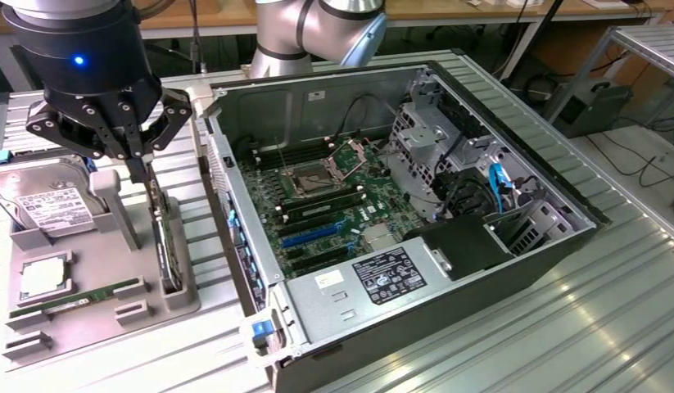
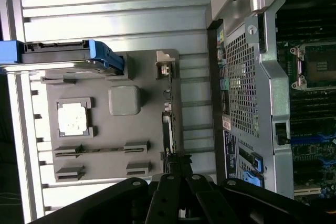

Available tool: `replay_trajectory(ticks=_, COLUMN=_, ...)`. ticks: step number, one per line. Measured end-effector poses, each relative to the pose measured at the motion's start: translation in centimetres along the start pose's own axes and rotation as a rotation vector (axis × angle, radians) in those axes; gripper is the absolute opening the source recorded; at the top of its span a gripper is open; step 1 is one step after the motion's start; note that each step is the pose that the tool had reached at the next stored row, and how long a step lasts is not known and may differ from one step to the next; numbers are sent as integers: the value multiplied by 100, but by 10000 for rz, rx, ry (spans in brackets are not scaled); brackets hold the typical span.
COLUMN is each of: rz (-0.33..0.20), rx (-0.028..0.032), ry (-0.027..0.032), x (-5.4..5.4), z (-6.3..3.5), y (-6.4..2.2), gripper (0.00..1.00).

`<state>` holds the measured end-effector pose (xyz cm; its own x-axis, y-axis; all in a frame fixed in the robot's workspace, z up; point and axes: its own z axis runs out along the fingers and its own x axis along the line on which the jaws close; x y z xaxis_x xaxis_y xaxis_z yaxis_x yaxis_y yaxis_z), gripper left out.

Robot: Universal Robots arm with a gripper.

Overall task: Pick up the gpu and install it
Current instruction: 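Pick up the gpu and move the gpu toward the slot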

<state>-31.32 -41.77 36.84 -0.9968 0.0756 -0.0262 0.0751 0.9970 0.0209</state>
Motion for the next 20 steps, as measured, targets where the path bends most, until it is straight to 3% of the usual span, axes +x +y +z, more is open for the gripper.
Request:
replay_trajectory(ticks=3, rz=0, rx=0, ry=0, x=0, z=0, y=0, gripper=17)
replay_trajectory(ticks=8, rz=0, rx=25, ry=-2, x=2, z=81, y=-2, gripper=42)
replay_trajectory(ticks=20, rz=0, rx=26, ry=-1, x=12, z=339, y=-10, gripper=42)
